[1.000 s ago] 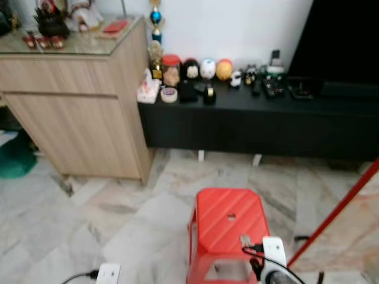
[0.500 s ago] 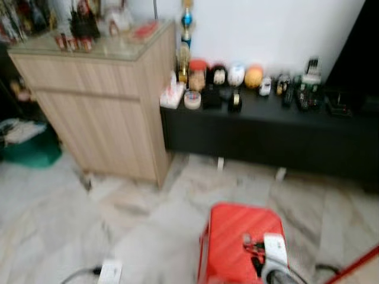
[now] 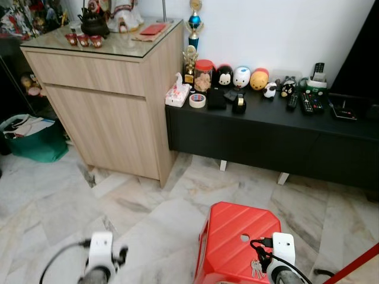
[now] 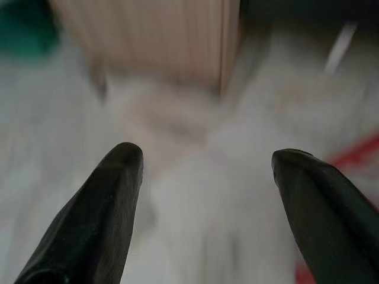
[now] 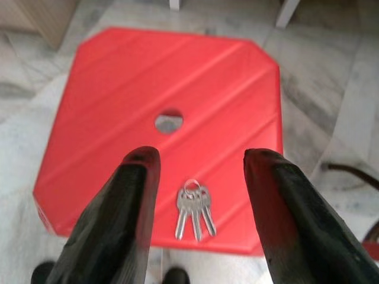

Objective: Hang keys on a hook

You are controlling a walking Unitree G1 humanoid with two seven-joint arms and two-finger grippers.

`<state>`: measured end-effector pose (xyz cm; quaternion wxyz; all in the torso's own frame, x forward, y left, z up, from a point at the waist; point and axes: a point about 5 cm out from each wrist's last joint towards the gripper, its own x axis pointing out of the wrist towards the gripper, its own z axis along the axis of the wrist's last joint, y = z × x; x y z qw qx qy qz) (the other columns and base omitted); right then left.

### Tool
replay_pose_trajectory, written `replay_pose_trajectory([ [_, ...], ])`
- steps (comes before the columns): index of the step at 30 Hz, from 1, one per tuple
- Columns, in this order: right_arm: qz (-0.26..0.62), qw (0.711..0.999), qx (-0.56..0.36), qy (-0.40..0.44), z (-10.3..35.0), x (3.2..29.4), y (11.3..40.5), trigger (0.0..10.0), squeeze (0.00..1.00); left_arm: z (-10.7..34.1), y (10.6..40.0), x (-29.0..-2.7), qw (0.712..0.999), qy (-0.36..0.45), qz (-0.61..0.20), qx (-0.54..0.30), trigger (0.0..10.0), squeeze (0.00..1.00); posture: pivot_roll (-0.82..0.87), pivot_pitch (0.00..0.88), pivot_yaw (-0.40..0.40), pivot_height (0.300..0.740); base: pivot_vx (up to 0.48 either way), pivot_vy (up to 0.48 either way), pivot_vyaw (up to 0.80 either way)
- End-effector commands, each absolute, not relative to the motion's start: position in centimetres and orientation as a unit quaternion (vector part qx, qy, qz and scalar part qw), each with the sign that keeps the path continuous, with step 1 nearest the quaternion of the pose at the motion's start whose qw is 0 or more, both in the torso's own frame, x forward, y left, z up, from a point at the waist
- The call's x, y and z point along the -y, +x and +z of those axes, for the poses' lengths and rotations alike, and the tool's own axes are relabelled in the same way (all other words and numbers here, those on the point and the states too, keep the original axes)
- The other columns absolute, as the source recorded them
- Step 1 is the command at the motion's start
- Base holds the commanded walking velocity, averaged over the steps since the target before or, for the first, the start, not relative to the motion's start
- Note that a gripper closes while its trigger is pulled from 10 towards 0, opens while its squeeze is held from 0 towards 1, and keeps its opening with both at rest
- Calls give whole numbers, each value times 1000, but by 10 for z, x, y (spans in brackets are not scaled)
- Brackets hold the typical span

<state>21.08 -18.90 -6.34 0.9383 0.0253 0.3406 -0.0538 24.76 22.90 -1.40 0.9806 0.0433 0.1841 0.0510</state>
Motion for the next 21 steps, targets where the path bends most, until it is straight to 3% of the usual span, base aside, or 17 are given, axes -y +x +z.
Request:
replay_pose_trajectory([
  [1,-55,944,-323,29,-61,190,212,10000,0,2,259,-225,989,36,46,-133,10000,0,11,0,-33,740,0,0,0],
  [9,-53,954,-294,27,-58,191,212,10000,0,27,256,-202,998,40,8,-47,10000,0,1,0,-35,740,0,0,0],
  [13,-40,994,-103,-3,5,189,268,10000,0,35,246,-195,999,39,-7,-27,10000,0,3,0,-39,740,0,0,0],
  [21,-27,997,-66,-10,14,184,265,10000,0,46,243,-185,998,49,-44,-20,10000,0,1,0,-40,740,0,0,0],
])
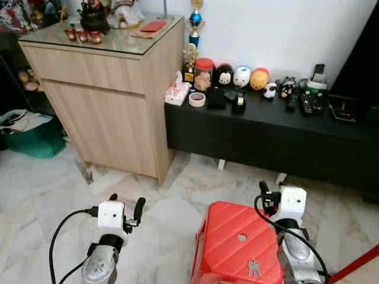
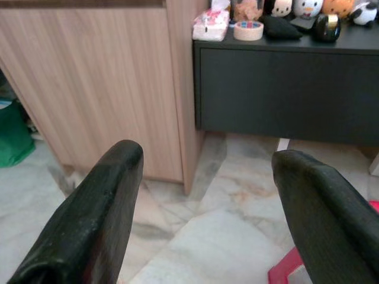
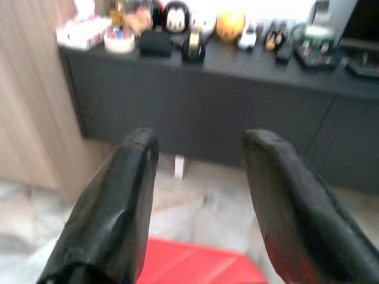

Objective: Hang keys on a hook

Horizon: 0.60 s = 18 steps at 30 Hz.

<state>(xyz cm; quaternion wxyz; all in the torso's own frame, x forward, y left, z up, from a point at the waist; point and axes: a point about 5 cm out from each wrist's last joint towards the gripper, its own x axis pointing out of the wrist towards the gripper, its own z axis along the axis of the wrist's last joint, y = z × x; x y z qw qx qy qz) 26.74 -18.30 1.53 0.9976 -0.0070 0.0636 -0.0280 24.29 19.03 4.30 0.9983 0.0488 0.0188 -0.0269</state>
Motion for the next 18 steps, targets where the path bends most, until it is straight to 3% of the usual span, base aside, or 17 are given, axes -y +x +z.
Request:
replay_pose_trajectory([
  [1,-25,998,-65,-11,14,184,264,10000,0,47,243,-184,997,52,-49,-18,10000,0,2,0,-39,740,0,0,0],
  [9,-85,993,-76,16,15,196,263,10000,0,54,261,-185,1000,17,6,-10,10000,0,4,0,-22,740,0,0,0],
  [18,-80,992,-90,23,13,189,263,10000,0,57,266,-181,999,31,-17,-13,10000,0,-3,0,-7,740,0,0,0],
])
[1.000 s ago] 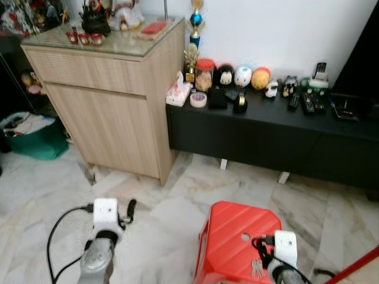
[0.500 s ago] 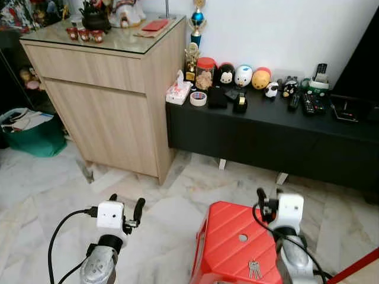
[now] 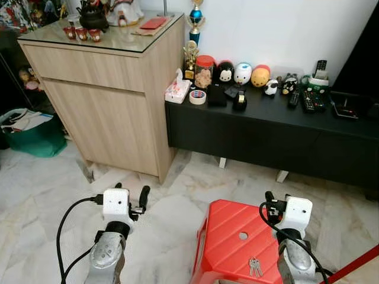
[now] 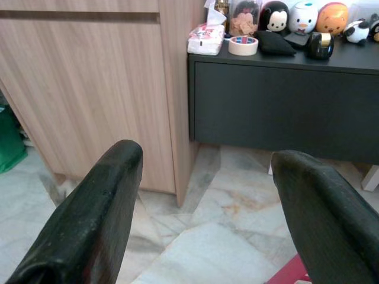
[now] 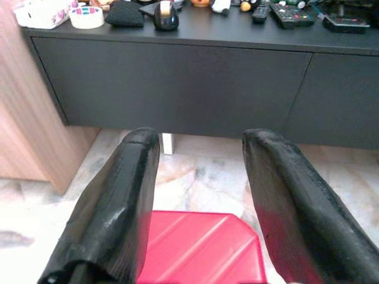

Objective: Hang keys on a hook

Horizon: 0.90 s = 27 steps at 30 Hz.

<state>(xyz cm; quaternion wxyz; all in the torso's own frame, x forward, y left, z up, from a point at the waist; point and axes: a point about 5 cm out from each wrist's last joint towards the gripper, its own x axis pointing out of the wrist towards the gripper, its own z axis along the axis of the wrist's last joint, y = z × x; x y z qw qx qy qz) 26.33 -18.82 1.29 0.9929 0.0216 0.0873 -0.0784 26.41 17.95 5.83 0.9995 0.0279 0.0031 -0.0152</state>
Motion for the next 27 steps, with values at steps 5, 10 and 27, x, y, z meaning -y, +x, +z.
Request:
replay_pose_trajectory([
  [5,-65,993,-99,19,13,188,263,10000,0,54,263,-183,999,32,-20,-18,10000,0,-2,0,-10,740,0,0,0],
  [10,-64,992,-111,19,13,192,268,10000,0,49,263,-184,999,31,-9,-23,10000,0,-2,0,-18,731,0,0,0],
  [27,-56,990,-124,25,13,189,271,10000,0,49,269,-183,999,31,-8,-22,10000,0,4,0,-26,677,0,0,0],
])
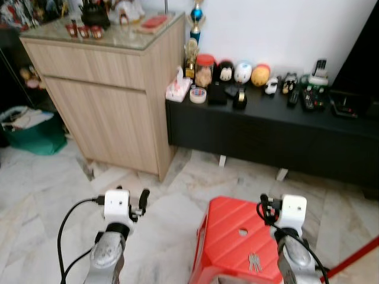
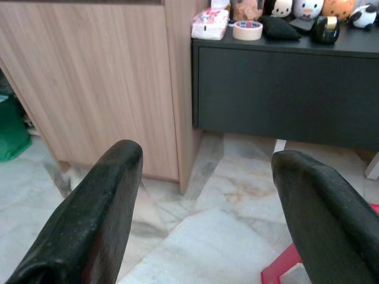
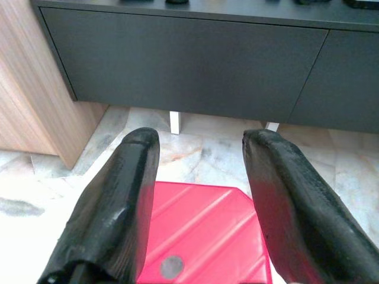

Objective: Hang keys on a hook

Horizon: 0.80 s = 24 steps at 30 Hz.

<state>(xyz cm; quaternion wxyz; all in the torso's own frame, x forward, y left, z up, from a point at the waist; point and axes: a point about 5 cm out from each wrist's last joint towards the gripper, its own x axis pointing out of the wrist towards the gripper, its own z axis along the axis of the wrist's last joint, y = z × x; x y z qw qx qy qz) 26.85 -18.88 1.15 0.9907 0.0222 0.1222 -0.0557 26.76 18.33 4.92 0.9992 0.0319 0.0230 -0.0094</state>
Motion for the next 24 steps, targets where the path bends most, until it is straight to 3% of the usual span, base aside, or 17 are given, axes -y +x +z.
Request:
replay_pose_trajectory([
  [1,-56,990,-124,24,13,189,272,10000,0,49,269,-183,999,31,-8,-22,10000,0,3,0,-27,677,0,0,0],
  [6,-53,988,-143,20,11,189,274,10000,0,48,271,-182,999,31,-9,-23,10000,0,2,0,-27,677,0,0,0],
  [9,-48,989,-136,23,12,188,274,10000,0,48,272,-180,999,31,-11,-24,10000,0,2,0,-28,652,0,0,0],
  [24,-53,988,-145,26,10,188,273,10000,0,43,273,-176,998,35,-32,-41,10000,0,6,0,-20,652,0,0,0],
])
